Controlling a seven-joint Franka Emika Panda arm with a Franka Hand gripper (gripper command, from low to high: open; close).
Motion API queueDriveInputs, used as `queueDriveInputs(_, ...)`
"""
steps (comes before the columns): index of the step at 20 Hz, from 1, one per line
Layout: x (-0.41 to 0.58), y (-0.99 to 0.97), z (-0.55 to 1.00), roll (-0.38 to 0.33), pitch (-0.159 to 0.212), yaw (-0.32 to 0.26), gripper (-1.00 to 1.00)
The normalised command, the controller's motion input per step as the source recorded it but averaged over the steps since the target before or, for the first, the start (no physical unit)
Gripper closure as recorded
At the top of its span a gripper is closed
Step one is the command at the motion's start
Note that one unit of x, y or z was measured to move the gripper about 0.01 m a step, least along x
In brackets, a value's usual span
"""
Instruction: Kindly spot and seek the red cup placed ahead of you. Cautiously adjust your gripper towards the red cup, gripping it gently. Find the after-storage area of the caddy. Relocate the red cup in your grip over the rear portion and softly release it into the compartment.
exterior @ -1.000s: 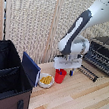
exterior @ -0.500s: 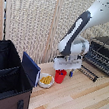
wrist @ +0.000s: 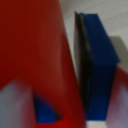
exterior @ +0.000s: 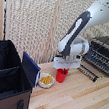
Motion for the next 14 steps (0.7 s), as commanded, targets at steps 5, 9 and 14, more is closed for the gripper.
queueDriveInputs(5,0.023,0.15,0.15,0.047,0.006,-0.092,1.0)
queueDriveInputs(9,0.228,0.03,0.55,0.147,0.058,-0.075,1.0)
queueDriveInputs(14,0.362,0.04,0.66,0.145,0.042,-0.069,1.0)
